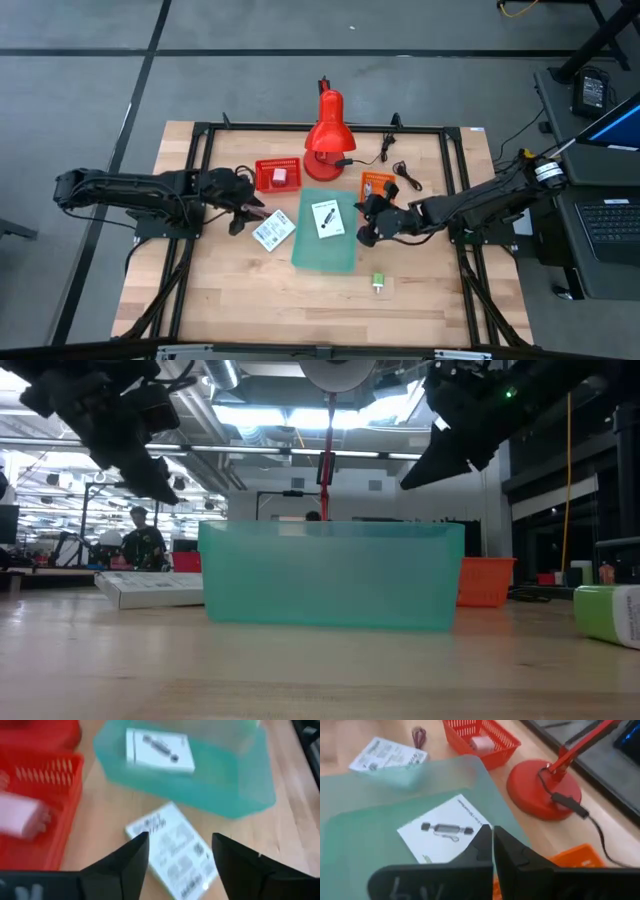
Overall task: Pick and place items into bin
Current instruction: Put the white card reader box into the green bin
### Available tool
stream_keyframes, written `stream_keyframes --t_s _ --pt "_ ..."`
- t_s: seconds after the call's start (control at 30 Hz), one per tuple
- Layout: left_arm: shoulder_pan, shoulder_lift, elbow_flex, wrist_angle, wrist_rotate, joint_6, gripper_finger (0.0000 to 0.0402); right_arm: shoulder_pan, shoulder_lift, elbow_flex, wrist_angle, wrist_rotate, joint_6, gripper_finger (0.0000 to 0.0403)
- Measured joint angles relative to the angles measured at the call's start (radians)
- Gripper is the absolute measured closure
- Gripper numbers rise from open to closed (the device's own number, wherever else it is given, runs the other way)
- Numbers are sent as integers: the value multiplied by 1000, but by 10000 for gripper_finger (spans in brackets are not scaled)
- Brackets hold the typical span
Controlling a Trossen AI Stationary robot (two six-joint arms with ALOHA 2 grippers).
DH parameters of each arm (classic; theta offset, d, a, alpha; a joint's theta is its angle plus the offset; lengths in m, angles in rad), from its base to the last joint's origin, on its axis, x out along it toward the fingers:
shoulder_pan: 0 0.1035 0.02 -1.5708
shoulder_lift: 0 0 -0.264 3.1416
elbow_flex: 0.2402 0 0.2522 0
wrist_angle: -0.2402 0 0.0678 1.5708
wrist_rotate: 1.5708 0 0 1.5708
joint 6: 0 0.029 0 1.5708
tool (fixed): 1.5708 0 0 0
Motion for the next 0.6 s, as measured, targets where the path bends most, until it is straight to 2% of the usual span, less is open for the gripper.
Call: stream_keyframes --t_s 0.27,0.6 --pt "0 -18 21 -95 3 -76 174 18 -12 -11 36 63 -51 403" --pt "0 -31 20 -134 -19 -310 174 53 -20 -304 548 66 -112 403"
